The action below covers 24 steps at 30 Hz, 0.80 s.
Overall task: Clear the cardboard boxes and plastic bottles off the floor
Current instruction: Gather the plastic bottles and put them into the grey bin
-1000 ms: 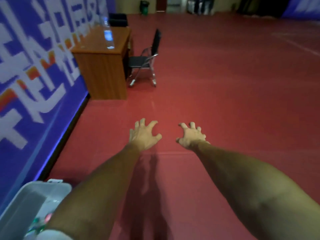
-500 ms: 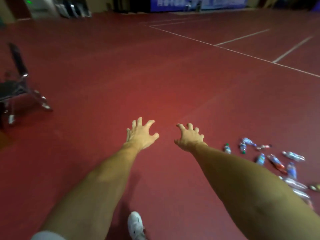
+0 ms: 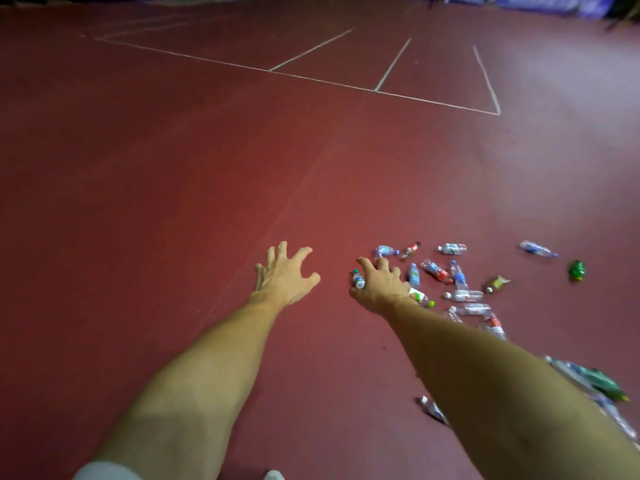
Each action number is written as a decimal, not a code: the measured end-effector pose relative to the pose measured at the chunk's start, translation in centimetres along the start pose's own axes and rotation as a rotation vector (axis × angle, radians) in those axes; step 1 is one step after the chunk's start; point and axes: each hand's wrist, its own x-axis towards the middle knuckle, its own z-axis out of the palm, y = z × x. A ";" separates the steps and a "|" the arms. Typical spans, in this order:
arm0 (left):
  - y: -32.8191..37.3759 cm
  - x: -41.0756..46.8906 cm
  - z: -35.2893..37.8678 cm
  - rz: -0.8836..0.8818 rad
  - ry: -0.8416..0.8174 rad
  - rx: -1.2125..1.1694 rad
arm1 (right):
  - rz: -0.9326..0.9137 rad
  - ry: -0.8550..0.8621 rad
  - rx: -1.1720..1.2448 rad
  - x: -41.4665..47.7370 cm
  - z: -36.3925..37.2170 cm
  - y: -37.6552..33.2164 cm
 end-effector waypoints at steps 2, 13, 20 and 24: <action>1.2 2.9 0.0 0.040 -0.024 0.021 | 0.041 0.008 0.006 1.7 -0.8 0.9; 10.6 17.6 3.7 0.206 -0.136 0.086 | 0.236 -0.026 0.099 13.6 -3.1 10.0; 18.6 29.4 7.3 0.251 -0.191 0.131 | 0.298 -0.043 0.170 25.1 -6.6 17.8; 22.5 34.2 8.8 0.276 -0.209 0.120 | 0.336 -0.057 0.145 30.1 -8.9 21.6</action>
